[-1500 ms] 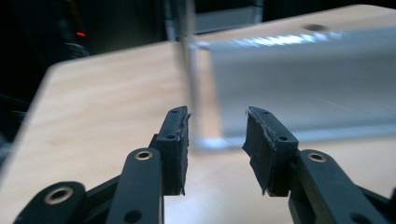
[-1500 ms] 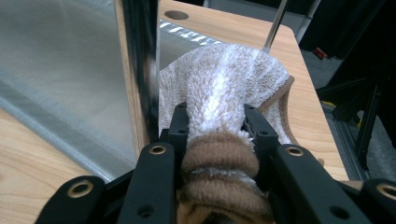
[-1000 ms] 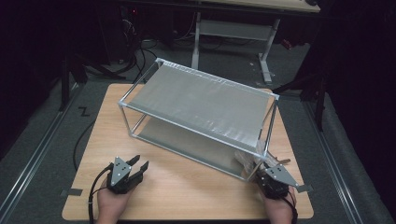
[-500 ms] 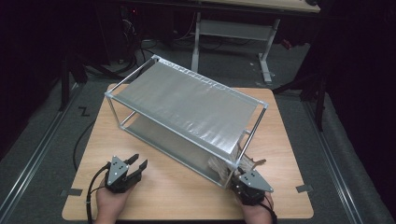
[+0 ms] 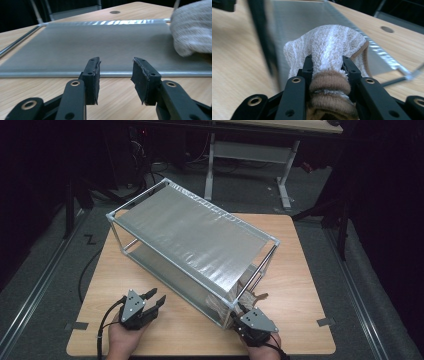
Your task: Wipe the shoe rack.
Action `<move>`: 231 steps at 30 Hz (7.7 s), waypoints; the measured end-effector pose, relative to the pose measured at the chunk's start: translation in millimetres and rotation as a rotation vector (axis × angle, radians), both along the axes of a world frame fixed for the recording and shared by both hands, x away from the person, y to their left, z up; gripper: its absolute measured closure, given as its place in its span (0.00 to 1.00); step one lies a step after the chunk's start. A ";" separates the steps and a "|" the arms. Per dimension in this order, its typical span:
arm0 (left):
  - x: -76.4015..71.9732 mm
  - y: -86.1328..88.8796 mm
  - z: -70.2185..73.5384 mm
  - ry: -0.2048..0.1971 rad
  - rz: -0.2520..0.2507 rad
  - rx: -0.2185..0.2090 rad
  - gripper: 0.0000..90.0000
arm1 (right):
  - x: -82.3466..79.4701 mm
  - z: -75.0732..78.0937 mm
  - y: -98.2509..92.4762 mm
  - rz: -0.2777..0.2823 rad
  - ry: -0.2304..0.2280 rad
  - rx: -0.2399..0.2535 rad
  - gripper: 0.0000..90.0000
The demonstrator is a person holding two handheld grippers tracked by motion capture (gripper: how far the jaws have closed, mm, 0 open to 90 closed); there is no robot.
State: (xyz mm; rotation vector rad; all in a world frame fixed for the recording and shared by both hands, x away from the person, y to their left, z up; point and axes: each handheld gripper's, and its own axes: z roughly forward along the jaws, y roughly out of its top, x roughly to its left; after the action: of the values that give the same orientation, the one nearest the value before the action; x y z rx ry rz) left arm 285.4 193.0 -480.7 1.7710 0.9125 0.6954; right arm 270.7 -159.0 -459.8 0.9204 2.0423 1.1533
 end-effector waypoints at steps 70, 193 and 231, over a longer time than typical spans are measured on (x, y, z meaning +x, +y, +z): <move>-50.9 -112.7 15.8 -0.042 -0.453 -0.083 0.89 | 35.4 -2.7 -33.7 -0.082 -0.027 -0.022 0.77; -39.0 -83.7 15.6 -0.053 -0.344 -0.059 0.89 | -6.6 -40.0 43.5 0.278 0.219 -0.075 0.75; -39.1 -83.3 15.7 -0.052 -0.346 -0.058 0.89 | 55.0 -41.8 -39.8 -0.087 0.203 -0.081 0.75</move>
State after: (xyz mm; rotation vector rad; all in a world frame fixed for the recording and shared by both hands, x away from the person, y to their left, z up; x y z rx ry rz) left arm 246.4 109.7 -465.0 1.7915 0.5649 0.4828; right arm 325.7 -198.8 -501.5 1.1126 2.1680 0.9569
